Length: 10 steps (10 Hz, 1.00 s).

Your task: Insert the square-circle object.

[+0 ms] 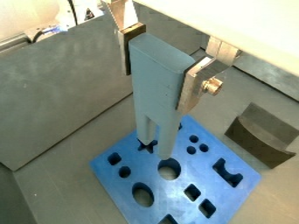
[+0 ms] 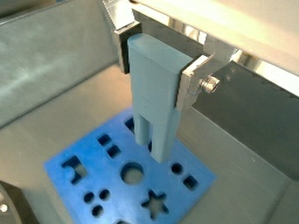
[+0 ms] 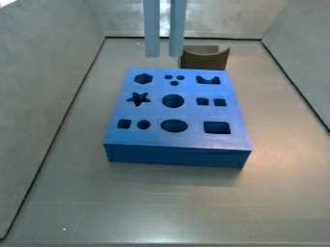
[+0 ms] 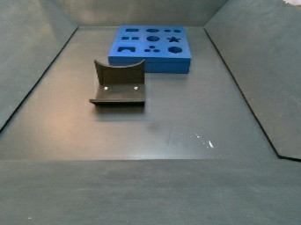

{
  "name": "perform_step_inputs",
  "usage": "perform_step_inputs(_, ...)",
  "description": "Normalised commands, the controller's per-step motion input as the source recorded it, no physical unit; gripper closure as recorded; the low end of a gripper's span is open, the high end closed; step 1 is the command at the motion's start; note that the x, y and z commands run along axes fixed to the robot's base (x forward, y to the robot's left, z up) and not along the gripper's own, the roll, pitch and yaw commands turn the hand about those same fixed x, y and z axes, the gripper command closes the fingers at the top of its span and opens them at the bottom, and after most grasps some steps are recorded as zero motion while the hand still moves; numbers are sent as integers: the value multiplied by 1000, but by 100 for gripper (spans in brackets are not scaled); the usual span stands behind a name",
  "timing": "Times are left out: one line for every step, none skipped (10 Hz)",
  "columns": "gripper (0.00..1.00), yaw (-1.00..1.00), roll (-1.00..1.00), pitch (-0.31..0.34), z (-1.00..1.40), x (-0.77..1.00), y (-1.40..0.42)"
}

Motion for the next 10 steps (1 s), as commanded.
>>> perform_step_inputs(100, -314, 0, 0, -1000, -623, -426)
perform_step_inputs(100, -286, 0, -7, -1000, -386, -497)
perform_step_inputs(100, -169, 0, 0, -1000, -89, -420)
perform_step_inputs(100, -134, 0, 163, -831, 126, -251)
perform_step_inputs(100, -126, 91, 181, -551, 194, -191)
perform_step_inputs(100, -37, 46, 116, -360, 103, -57)
perform_step_inputs(100, 0, 17, 64, -286, 0, 0)
perform_step_inputs(100, 0, 0, 9, -280, -9, 23)
perform_step_inputs(100, 3, 0, 0, -274, -77, 23)
perform_step_inputs(100, 0, -16, 10, -337, 0, 29)
